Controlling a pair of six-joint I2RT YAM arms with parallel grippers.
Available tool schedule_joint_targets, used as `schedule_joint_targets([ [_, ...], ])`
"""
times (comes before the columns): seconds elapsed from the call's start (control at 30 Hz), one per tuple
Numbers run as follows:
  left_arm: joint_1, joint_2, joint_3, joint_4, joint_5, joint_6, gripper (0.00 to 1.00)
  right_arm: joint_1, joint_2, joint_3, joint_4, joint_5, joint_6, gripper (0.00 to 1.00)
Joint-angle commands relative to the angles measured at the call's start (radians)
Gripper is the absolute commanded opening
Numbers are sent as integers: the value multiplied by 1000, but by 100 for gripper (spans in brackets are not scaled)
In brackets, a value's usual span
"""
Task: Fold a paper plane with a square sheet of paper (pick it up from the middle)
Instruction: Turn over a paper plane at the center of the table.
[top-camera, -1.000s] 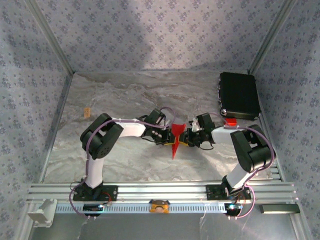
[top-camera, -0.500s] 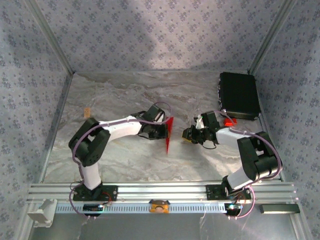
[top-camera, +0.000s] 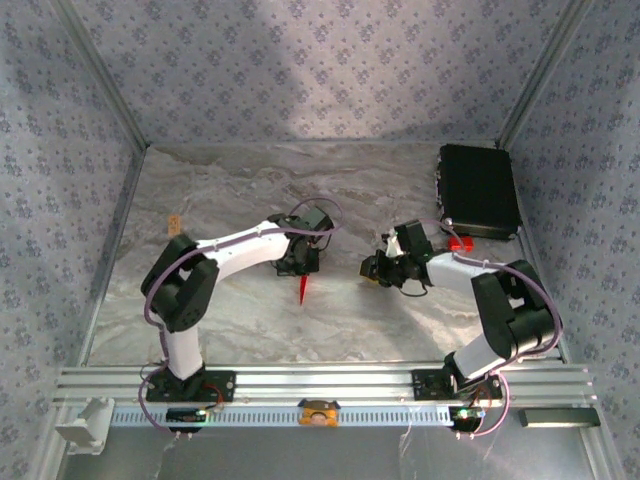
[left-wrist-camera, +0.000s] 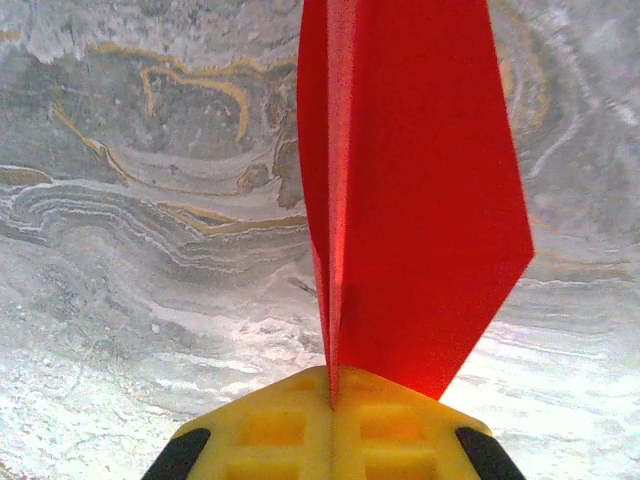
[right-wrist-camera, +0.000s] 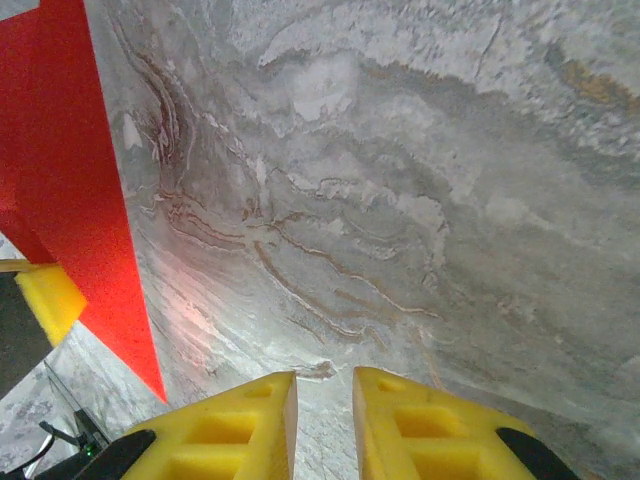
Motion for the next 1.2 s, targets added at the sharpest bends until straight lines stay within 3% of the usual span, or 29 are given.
schedule_joint_targets([
  [0.0, -9, 22, 30, -72, -31, -12, 3, 10, 19, 25, -20, 15, -4, 24],
  [1.17, -34, -25, 7, -67, -108, -12, 27, 49, 60, 48, 4, 0, 0, 25],
])
